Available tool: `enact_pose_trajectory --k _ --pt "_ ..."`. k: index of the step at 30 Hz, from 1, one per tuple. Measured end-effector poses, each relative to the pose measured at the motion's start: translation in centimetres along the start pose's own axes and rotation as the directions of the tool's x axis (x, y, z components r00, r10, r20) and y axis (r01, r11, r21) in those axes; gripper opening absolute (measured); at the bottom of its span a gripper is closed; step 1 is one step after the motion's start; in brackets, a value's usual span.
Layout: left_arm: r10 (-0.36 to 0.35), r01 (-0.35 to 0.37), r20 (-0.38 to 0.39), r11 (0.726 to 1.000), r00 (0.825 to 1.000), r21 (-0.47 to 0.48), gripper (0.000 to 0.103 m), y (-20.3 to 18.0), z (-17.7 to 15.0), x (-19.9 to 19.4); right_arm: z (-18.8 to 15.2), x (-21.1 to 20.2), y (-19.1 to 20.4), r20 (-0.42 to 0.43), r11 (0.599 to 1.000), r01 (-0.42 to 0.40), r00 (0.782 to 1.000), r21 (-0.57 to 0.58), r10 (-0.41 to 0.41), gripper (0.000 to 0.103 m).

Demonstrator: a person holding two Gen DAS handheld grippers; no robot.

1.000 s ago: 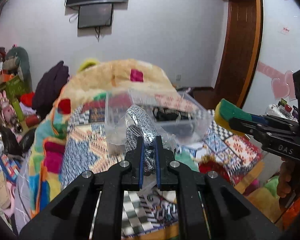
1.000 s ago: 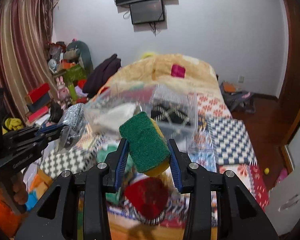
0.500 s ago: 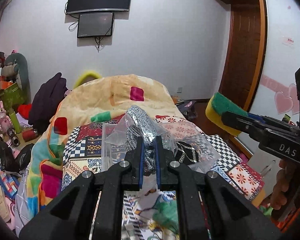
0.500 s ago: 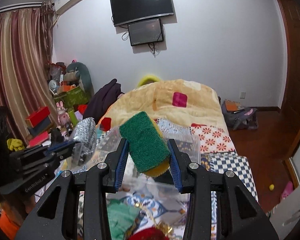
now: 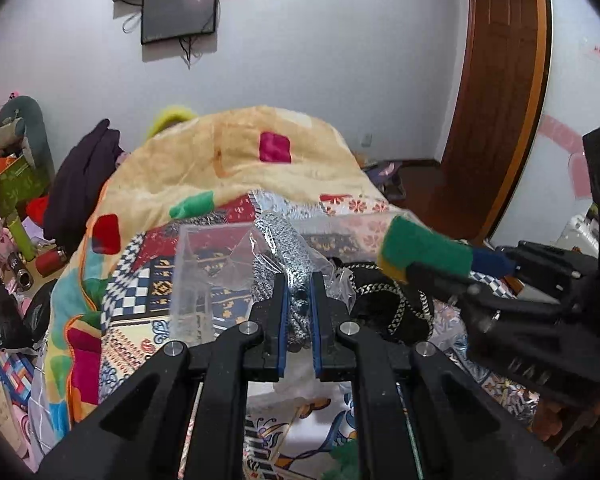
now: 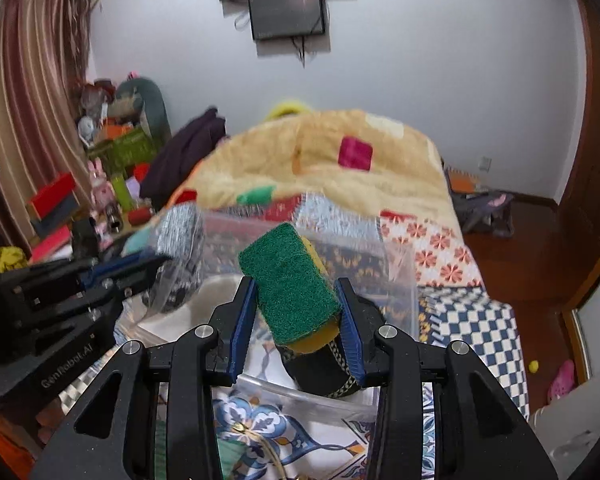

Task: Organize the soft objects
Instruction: 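Release the foil packet into the box with the left gripper while the right releases the sponge, then grasp the green knit glove with the left gripper while the right grasps the red pouch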

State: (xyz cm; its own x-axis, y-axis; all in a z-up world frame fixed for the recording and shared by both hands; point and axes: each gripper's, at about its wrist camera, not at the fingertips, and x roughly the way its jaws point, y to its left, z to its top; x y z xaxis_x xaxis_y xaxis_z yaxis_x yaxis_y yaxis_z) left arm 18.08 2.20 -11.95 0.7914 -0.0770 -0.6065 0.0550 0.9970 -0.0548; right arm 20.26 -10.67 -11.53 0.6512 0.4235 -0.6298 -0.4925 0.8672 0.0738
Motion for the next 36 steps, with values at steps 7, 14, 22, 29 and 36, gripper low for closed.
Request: enact_pose_trajectory --k 7,14,22,29,36 --pt "-0.015 0.016 -0.069 1.000 0.997 0.008 0.009 -0.2 -0.5 2.5 -0.5 2.0 -0.7 -0.075 1.000 -0.001 0.997 0.011 0.002 0.039" --pt "-0.040 0.039 -0.063 0.999 0.997 -0.003 0.018 0.0 -0.5 1.8 -0.4 0.7 -1.8 -0.054 0.999 -0.002 0.999 0.054 0.005 0.068" --pt "-0.061 0.061 0.011 0.998 0.998 -0.006 0.046 -0.2 -0.3 -2.6 -0.1 -3.5 -1.7 0.038 0.999 0.012 0.999 0.046 -0.014 0.079" --pt "-0.086 0.085 0.062 0.996 0.994 0.009 0.056 -1.1 -1.7 -7.0 -1.2 -7.5 -1.0 0.108 0.999 0.025 0.994 0.027 -0.028 0.079" --pt "-0.116 0.116 0.019 0.993 0.993 0.002 0.057 -2.3 -4.9 -8.0 -4.2 -8.4 -0.5 0.078 0.999 0.039 0.996 0.004 -0.039 0.079"
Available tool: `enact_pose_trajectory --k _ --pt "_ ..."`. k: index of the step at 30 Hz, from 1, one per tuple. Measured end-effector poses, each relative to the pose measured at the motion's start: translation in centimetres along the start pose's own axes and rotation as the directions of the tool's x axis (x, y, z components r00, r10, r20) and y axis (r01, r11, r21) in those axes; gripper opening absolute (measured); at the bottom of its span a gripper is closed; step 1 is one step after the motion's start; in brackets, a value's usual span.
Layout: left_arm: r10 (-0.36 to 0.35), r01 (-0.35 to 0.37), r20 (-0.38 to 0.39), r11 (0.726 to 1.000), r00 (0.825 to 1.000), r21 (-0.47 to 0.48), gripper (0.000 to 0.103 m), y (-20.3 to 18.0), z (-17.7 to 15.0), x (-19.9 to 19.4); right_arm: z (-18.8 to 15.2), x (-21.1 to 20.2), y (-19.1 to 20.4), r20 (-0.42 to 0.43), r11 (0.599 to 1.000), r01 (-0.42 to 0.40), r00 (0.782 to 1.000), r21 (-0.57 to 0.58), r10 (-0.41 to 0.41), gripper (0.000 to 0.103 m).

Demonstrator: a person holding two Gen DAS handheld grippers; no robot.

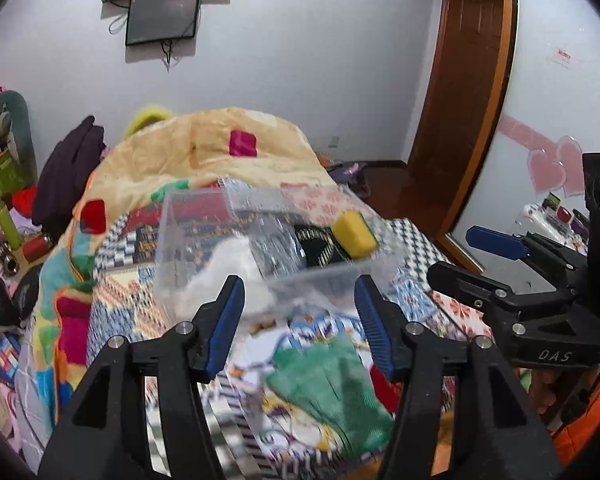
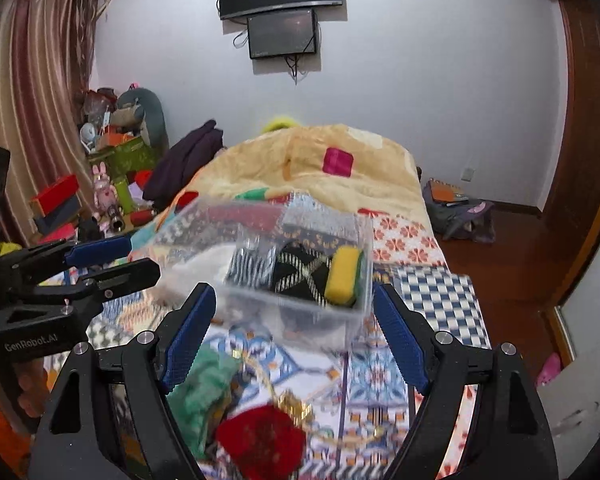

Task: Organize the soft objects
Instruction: 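Grasp the green knit glove with the left gripper while the right grasps the red pouch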

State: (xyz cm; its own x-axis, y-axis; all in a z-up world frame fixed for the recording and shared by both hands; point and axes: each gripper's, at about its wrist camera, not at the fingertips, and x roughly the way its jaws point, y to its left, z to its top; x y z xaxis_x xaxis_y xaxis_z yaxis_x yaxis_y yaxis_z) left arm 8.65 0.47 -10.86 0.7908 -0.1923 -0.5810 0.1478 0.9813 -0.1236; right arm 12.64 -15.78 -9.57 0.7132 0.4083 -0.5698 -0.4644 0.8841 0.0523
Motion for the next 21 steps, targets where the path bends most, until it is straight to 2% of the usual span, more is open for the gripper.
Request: enact_pose_trajectory --k 6,12,15,21 --pt "-0.010 0.009 -0.069 1.000 0.998 -0.012 0.057 -0.8 -3.4 0.7 -3.2 0.4 -0.3 -0.074 1.000 -0.008 0.997 0.030 0.011 0.079" --pt "-0.046 0.040 -0.143 0.998 0.989 -0.045 0.057 -1.2 -6.2 2.2 -6.7 1.5 -0.7 -0.173 0.997 -0.034 0.984 0.066 0.045 0.078" --pt "-0.052 0.046 -0.162 0.998 0.985 -0.040 0.056 -1.5 -7.3 2.6 -7.7 2.4 -0.7 -0.217 0.996 -0.052 0.974 0.075 0.067 0.068" --pt "-0.089 0.080 -0.191 0.995 0.977 -0.053 0.030 -1.4 -8.1 3.6 -8.5 3.4 -0.3 -0.268 0.993 -0.084 0.958 0.080 0.103 0.041"
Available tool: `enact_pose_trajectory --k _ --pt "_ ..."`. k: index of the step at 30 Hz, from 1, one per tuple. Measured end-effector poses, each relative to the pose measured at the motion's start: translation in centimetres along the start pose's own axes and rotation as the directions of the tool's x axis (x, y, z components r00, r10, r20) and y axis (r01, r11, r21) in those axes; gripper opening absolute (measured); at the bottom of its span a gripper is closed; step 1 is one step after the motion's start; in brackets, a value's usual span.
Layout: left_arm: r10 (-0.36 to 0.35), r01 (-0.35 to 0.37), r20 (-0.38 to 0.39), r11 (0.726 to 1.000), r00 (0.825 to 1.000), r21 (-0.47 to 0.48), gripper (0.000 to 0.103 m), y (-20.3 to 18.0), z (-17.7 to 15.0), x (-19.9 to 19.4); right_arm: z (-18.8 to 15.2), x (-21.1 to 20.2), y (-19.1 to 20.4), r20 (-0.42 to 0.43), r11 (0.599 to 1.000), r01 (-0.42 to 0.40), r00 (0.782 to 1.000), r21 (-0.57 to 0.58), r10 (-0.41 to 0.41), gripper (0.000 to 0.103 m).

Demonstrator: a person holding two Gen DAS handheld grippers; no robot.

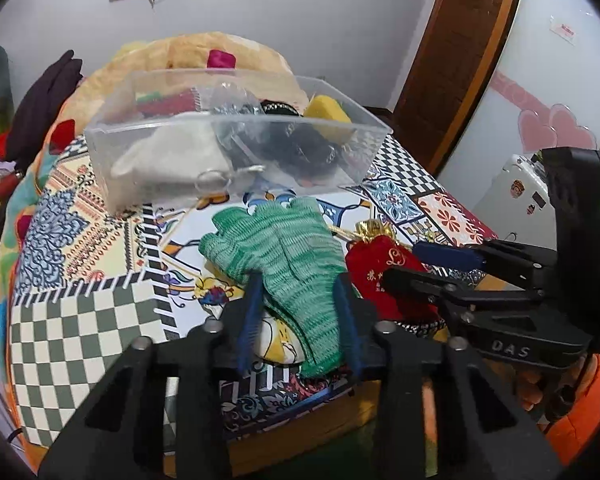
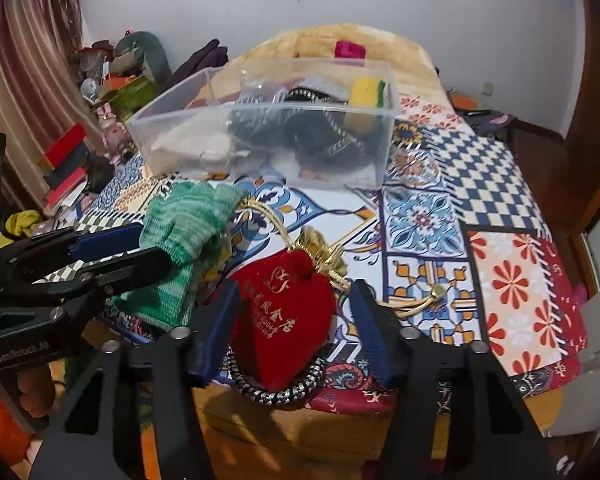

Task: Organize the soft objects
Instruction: 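Grasp the green knit glove with the left gripper while the right grasps the red pouch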

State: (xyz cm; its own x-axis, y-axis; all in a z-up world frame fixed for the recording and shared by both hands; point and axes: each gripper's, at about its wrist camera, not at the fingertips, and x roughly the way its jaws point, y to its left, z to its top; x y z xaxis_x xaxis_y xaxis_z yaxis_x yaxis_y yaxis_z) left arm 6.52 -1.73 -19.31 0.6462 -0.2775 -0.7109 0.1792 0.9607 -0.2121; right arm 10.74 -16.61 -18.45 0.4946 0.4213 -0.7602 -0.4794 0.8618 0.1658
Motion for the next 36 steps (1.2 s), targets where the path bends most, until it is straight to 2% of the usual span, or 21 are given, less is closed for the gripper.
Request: enact_pose_trajectory --k 4,7,10,17,22,30,36 --pt "-0.012 0.012 -0.002 1.000 1.000 0.000 0.010 -0.1 -0.2 0.0 -0.2 0.1 0.1 0.000 1.000 -0.007 1.000 -0.005 0.007 0.029" --pt "-0.007 0.007 0.017 1.000 1.000 0.005 0.005 -0.2 -0.2 -0.4 -0.3 -0.2 0.1 0.015 1.000 -0.012 1.000 -0.002 0.012 0.022" --pt "-0.005 0.005 0.049 1.000 0.999 0.008 0.004 -0.2 0.0 -1.4 -0.2 -0.9 -0.1 0.043 1.000 -0.027 0.999 0.009 0.027 0.017" --pt "-0.015 0.014 0.129 1.000 0.992 0.008 0.004 0.1 1.0 -4.2 1.0 -2.8 0.0 0.114 0.999 -0.043 0.993 0.020 0.040 0.017" --pt "0.013 -0.016 0.193 1.000 0.981 0.014 0.004 0.5 2.4 -6.2 2.4 -4.2 0.1 0.171 0.999 -0.031 0.985 0.016 0.027 0.017" --pt "0.052 -0.056 0.282 0.998 0.958 0.007 0.004 1.7 6.2 -8.3 5.9 -6.5 0.3 0.282 1.000 -0.001 0.960 0.000 0.001 0.017" --pt "0.092 -0.102 0.322 0.995 0.942 0.016 0.004 1.8 9.4 -8.0 9.2 -6.8 0.6 0.351 1.000 0.012 0.936 -0.004 -0.010 0.017"
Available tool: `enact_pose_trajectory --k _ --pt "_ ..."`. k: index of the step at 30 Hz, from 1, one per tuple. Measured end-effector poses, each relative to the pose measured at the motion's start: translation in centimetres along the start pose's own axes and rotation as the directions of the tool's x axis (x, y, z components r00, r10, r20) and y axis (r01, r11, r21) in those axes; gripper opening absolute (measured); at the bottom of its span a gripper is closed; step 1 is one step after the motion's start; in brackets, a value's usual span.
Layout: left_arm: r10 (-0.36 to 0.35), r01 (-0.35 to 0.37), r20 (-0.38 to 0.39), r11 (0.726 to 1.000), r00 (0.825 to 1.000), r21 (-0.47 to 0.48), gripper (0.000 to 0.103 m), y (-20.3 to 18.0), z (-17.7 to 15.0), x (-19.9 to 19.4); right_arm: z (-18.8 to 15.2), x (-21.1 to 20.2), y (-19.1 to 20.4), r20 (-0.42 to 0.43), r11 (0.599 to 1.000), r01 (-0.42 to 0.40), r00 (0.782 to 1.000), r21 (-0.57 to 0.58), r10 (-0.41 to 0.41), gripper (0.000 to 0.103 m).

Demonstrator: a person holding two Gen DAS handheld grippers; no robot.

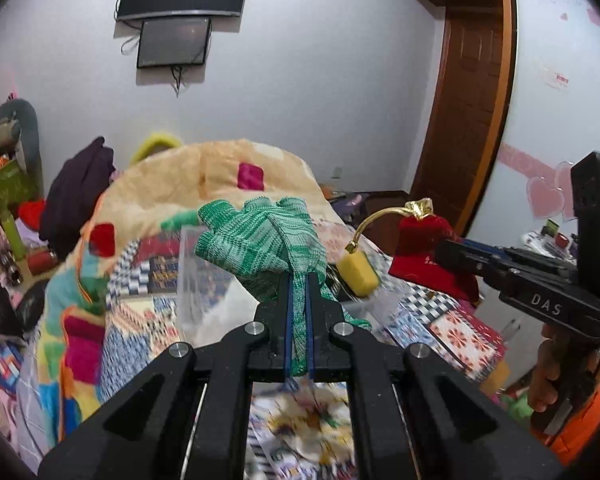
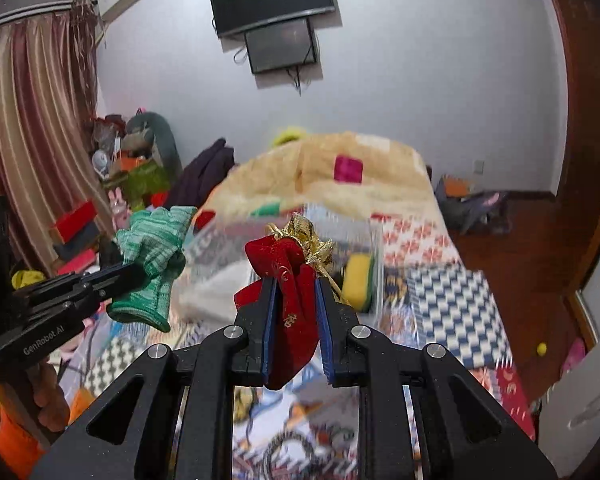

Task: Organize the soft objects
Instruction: 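Grasp the green knit glove with the left gripper while the right grasps the red pouch, then drop the green glove into the box with the left gripper while the right drops the red pouch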

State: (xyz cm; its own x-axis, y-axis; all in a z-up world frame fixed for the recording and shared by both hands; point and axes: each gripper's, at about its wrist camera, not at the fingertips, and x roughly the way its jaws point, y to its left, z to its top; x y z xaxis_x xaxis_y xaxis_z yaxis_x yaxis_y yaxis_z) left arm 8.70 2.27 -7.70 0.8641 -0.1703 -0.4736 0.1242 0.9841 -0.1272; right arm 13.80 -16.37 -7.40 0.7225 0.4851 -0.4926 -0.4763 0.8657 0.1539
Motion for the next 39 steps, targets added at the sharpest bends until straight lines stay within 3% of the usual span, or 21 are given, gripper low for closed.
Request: enact_pose_trajectory --k 8,14,25,28,31,34,39 --pt "0.044 -0.044 -0.033 0.999 0.998 0.000 0.004 1.4 1.5 4.3 2.1 3.7 0.4 -0.001 1.000 0.007 1.000 -0.003 -0.007 0.017" --pt "0.044 -0.046 -0.103 0.999 0.994 -0.019 0.004 2.1 1.1 8.1 1.3 7.0 0.5 -0.073 1.000 0.017 0.997 -0.014 -0.018 0.017" --pt "0.076 -0.076 -0.166 0.997 0.983 0.002 0.005 2.0 -0.3 12.4 -0.5 11.0 -0.6 -0.195 0.998 0.057 0.979 -0.020 -0.059 0.020" --pt "0.079 -0.079 -0.175 0.997 0.981 0.005 0.012 1.9 -0.5 12.6 -0.6 11.1 -0.5 -0.198 0.996 0.078 0.977 -0.034 -0.083 0.021" --pt "0.083 -0.083 -0.178 0.997 0.981 0.006 0.023 1.9 -0.6 12.4 -0.5 11.0 -0.5 -0.201 0.996 0.081 0.976 -0.037 -0.086 0.028" --pt "0.083 -0.083 -0.168 0.997 0.982 0.008 0.034 1.7 -0.5 11.6 -0.3 10.4 -0.5 -0.190 0.996 0.082 0.978 -0.038 -0.088 0.042" --pt "0.060 -0.061 -0.143 0.998 0.988 -0.003 0.039 1.7 0.2 9.5 0.2 8.8 -0.3 -0.149 0.993 0.110 0.982 -0.049 -0.116 0.065"
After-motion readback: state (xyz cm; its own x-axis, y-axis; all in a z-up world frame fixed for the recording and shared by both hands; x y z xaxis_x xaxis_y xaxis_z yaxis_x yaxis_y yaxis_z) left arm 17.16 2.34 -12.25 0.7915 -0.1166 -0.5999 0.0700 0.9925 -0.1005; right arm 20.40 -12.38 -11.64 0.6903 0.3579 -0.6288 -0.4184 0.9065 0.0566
